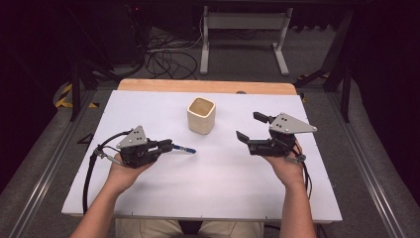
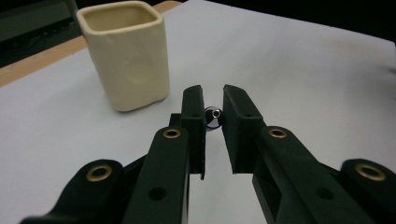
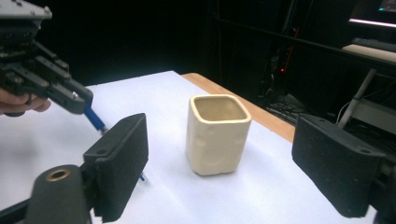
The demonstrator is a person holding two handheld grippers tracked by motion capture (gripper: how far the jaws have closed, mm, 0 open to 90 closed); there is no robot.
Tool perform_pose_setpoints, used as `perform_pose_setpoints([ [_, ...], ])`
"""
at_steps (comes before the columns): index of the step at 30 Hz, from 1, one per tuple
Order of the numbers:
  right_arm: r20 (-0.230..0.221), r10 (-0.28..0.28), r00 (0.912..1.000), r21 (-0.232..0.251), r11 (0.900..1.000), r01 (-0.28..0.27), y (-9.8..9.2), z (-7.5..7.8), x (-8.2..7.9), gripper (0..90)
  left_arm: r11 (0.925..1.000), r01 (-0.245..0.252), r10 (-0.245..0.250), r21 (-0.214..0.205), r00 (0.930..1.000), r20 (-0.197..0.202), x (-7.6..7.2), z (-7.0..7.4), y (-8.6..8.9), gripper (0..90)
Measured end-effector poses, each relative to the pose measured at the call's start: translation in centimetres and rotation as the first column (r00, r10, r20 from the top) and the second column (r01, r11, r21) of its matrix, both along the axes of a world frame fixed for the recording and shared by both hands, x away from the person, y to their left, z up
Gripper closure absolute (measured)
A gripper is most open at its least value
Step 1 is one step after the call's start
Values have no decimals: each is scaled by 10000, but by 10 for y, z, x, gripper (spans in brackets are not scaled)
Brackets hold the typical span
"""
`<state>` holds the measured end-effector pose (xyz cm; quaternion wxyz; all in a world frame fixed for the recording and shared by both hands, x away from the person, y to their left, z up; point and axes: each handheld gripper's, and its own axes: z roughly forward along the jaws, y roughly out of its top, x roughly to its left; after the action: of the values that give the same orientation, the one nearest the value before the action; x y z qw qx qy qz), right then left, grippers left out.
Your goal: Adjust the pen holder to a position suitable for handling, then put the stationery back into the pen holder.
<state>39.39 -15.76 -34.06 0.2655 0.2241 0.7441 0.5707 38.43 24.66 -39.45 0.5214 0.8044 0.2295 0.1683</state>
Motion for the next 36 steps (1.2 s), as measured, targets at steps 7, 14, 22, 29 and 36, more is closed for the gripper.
perform_pose_setpoints([
  [7, -136, 124, 9998, -286, 9995, -128, 10, -7, 1, 263, 9987, -69, 78, -514, 9998, 175, -5, 6, -1, 798],
  [14, -217, 249, 9995, -447, 9987, -259, 20, -11, 2, 320, 9973, -69, 106, -728, 9987, 496, -10, 11, -3, 799],
  [22, -222, 369, 9991, -525, 9979, -380, 28, -15, 2, 346, 9963, -38, 86, -863, 9984, 560, -12, 14, -7, 798],
  [29, -214, 603, 9980, -558, 9966, -614, 34, -17, 0, 370, 9940, 29, 47, -1096, 9977, 682, -16, 17, -12, 798],
  [36, -162, 1010, 9948, -750, 9920, -1019, 46, -23, -1, 425, 9901, 67, 56, -1399, 9962, 869, -21, 22, -14, 799],
])
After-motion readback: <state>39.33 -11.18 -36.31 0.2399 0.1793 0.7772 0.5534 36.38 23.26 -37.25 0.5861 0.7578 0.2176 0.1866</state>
